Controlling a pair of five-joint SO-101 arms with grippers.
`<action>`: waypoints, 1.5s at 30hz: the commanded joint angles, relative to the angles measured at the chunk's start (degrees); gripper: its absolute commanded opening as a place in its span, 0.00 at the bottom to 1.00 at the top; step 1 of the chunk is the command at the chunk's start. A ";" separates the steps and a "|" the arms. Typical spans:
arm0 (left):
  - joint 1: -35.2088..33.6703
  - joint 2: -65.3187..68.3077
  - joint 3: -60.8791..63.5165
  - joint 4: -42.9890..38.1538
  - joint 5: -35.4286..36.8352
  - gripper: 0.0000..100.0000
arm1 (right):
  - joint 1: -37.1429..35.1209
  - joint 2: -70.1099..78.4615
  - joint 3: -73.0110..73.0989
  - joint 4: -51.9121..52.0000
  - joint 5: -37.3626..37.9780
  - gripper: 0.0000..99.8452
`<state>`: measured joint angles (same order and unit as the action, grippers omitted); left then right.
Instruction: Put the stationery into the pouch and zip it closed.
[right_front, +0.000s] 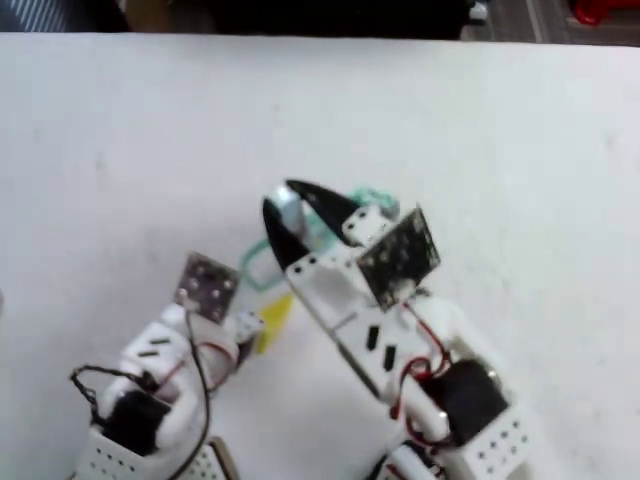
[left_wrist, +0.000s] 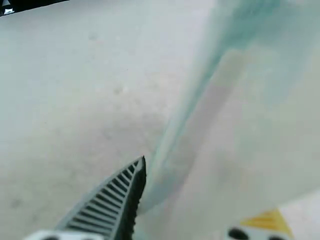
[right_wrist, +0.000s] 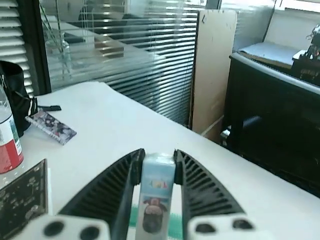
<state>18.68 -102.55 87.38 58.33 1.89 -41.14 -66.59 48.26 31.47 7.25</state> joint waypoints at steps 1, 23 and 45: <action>-0.48 0.22 -1.23 0.09 0.88 0.25 | -0.13 0.48 5.36 -13.67 0.97 0.02; -8.22 0.22 -1.14 -3.43 4.40 0.22 | -2.15 14.81 -9.85 -11.12 0.35 0.02; -7.69 0.22 -1.14 -3.52 4.22 0.22 | -5.76 20.62 -4.22 -23.08 0.79 0.02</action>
<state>10.86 -101.49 87.47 56.66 5.58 -48.26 -47.96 44.66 11.16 7.34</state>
